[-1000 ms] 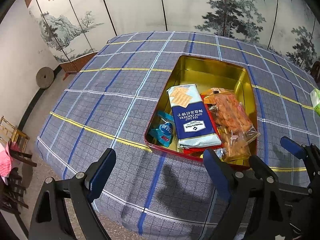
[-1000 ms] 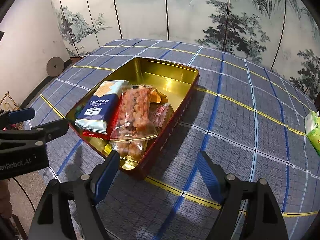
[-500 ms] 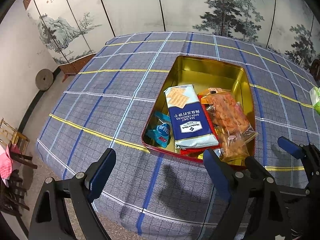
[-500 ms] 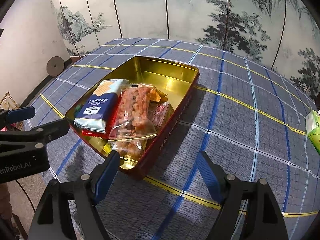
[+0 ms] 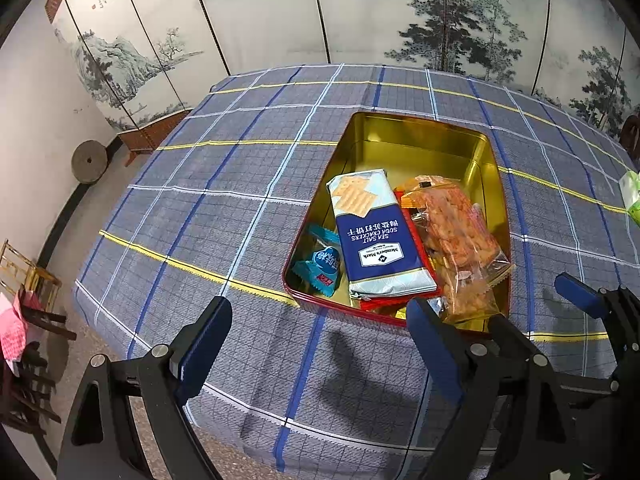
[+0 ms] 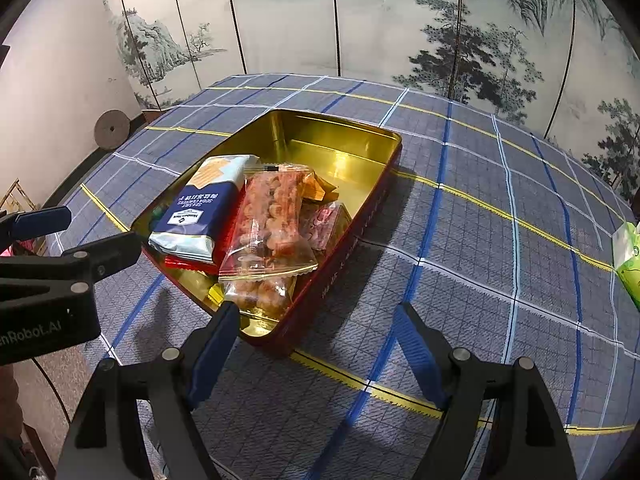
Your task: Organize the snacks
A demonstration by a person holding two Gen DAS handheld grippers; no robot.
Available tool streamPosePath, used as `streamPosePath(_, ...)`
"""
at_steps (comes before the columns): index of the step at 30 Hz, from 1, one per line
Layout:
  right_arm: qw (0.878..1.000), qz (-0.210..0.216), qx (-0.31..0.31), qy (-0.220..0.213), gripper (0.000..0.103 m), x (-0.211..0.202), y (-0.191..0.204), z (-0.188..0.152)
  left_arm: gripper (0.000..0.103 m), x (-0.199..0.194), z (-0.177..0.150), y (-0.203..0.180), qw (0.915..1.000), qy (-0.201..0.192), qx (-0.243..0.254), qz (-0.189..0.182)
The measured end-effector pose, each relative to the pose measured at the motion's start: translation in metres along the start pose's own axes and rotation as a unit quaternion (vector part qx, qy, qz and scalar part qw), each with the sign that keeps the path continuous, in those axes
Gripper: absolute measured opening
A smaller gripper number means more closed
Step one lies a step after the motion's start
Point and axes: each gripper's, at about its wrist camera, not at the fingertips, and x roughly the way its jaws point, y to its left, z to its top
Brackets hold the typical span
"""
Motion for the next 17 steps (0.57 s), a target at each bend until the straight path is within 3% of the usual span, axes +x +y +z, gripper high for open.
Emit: streamPosePath(17,1.0,-0.002,0.001,0.001,0.081,0.0008,0.0005,-0.0008,0.087,0.0001,-0.0021,-0.0025,0.9999,-0.004,0.008,-0.015)
